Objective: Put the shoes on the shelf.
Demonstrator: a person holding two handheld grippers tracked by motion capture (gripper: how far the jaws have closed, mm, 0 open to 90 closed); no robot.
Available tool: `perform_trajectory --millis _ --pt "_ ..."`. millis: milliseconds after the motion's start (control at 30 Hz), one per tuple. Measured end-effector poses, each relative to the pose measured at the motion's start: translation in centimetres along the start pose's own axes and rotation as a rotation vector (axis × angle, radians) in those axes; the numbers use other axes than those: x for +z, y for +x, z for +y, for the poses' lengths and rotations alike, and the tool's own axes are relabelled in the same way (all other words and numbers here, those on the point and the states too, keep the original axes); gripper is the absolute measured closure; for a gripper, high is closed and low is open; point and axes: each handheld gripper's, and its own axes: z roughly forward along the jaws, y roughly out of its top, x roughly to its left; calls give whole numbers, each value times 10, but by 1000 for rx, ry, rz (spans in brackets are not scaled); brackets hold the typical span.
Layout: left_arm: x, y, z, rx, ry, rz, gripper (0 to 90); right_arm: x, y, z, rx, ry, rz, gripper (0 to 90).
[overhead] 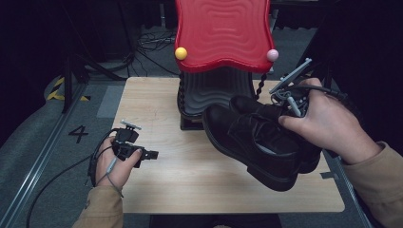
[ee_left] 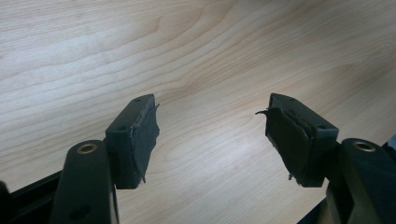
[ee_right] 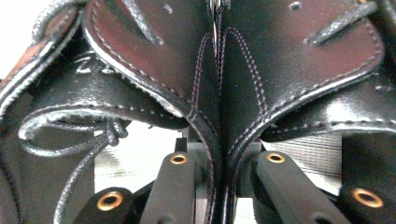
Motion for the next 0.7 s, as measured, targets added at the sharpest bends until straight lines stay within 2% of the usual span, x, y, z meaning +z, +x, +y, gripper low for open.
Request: perform_trajectory --millis 167,267,433,700 --pt "-4 6 -5 -18 -9 12 339 -15 1 5 -7 -17 -1 814" --pt "-4 8 -8 -24 -4 21 340 -30 0 10 -7 -23 2 814" --pt "-5 7 -11 -29 0 21 339 -53 4 17 -3 -46 -21 815" --pt "-6 11 -14 -39 -4 24 341 -71 7 22 -9 -58 6 814"
